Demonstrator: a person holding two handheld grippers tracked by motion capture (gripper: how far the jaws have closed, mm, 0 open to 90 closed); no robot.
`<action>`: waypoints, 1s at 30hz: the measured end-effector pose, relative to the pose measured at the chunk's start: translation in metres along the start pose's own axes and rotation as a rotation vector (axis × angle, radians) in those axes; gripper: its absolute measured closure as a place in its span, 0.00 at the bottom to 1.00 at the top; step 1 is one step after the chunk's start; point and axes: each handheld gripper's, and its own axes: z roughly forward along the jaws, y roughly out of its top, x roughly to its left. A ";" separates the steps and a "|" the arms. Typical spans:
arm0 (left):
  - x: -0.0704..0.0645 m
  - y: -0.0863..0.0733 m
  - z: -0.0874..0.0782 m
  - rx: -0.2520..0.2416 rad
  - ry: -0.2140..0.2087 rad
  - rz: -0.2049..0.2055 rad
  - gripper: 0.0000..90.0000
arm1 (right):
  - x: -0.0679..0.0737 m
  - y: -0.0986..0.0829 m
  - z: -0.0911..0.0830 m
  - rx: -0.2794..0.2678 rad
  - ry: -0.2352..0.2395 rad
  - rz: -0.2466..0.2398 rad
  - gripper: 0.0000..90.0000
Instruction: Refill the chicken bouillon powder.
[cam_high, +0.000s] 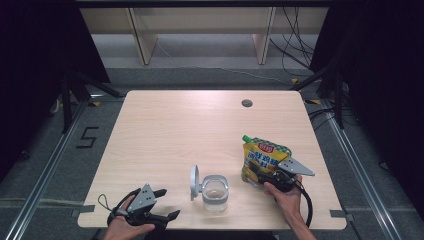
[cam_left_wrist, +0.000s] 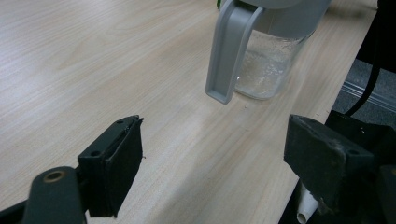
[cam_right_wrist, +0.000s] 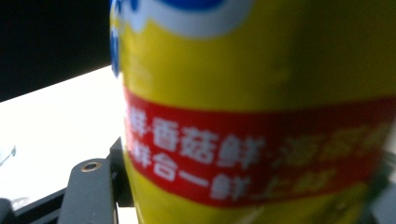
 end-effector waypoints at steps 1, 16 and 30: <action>0.000 0.000 0.000 0.001 0.000 0.001 0.21 | -0.001 0.000 0.000 0.005 0.006 -0.016 0.38; 0.001 0.000 -0.002 -0.020 -0.001 -0.015 0.21 | 0.010 0.014 -0.001 0.053 -0.019 -0.064 0.50; 0.003 -0.001 -0.003 -0.009 0.021 -0.011 0.21 | 0.023 0.035 -0.034 0.040 -0.023 -0.105 0.52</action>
